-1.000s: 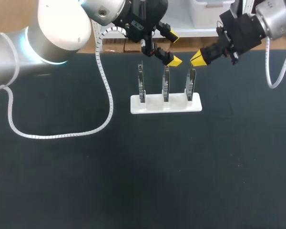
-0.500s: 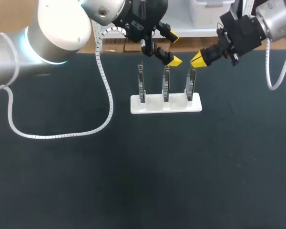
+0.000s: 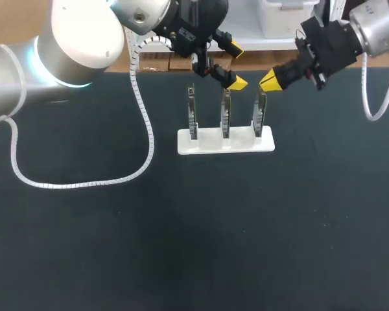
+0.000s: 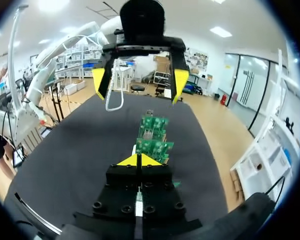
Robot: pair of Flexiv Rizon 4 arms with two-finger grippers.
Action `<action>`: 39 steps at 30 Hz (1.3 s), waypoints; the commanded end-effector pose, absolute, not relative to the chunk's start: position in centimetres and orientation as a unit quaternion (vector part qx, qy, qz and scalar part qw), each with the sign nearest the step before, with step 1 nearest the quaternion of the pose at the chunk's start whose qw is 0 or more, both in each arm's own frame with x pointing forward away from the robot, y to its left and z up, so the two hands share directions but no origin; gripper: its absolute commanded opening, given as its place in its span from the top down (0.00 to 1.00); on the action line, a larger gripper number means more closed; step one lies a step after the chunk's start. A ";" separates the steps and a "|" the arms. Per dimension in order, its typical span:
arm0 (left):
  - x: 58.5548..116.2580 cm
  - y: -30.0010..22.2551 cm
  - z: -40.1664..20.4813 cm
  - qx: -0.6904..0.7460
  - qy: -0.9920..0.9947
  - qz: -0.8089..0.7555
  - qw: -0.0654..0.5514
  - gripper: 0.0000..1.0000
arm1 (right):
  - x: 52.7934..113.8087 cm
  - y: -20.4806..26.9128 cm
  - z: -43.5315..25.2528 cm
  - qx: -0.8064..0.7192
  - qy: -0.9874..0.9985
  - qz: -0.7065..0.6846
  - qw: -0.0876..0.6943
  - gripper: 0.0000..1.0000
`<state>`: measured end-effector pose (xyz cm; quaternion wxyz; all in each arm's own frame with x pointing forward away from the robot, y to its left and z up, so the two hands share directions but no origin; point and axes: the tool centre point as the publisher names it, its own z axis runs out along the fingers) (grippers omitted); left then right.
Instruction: Pick up the optical module with the left hand, and insert it into the network port with the right hand.
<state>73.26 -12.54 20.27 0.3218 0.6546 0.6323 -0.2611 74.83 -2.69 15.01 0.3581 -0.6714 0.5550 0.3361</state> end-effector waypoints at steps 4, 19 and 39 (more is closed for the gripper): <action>73.3 -12.6 20.4 0.655 0.634 -0.260 0.318 0.00 | 74.0 -2.0 17.8 -0.686 0.545 0.317 0.363 0.00; 73.3 -12.6 20.4 0.655 0.634 -0.260 0.318 0.00 | 73.8 -2.0 18.2 -0.686 0.546 0.315 0.363 0.00; 73.3 -12.6 20.4 0.655 0.634 -0.260 0.318 0.00 | 72.6 -3.2 19.8 -0.682 0.561 0.301 0.359 0.00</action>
